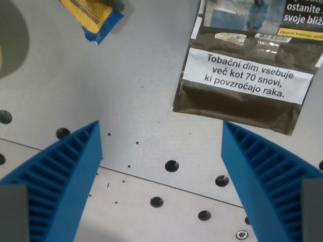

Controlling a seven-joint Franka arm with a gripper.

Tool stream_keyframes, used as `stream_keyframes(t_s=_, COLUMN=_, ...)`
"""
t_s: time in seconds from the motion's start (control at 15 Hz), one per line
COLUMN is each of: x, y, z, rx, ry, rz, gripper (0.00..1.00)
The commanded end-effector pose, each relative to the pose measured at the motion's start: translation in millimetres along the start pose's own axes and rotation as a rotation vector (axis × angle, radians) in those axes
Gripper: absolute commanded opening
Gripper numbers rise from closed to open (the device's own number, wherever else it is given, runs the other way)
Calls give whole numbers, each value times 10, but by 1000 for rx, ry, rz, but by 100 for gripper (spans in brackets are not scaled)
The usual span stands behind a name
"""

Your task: Move above the blue bag

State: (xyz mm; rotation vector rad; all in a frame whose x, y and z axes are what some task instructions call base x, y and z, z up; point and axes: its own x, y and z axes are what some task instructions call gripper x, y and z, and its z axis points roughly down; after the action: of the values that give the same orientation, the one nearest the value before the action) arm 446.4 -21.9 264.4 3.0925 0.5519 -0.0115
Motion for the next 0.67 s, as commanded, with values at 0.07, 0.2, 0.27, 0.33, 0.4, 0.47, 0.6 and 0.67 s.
stream_keyframes(t_s=0.07, x=2, y=1, z=-19, rx=-1, ry=4, rz=0, gripper=100)
stream_keyframes(t_s=0.2, x=2, y=0, z=-19, rx=-1, ry=4, rz=-2, gripper=100)
stream_keyframes(t_s=0.27, x=3, y=0, z=-18, rx=-1, ry=4, rz=-5, gripper=100)
stream_keyframes(t_s=0.33, x=5, y=-2, z=-17, rx=-1, ry=4, rz=-11, gripper=100)
stream_keyframes(t_s=0.4, x=8, y=-5, z=-14, rx=0, ry=4, rz=-18, gripper=100)
stream_keyframes(t_s=0.47, x=11, y=-8, z=-11, rx=0, ry=4, rz=-28, gripper=100)
stream_keyframes(t_s=0.6, x=23, y=-20, z=0, rx=1, ry=5, rz=-52, gripper=100)
stream_keyframes(t_s=0.67, x=32, y=-27, z=8, rx=2, ry=7, rz=-66, gripper=100)
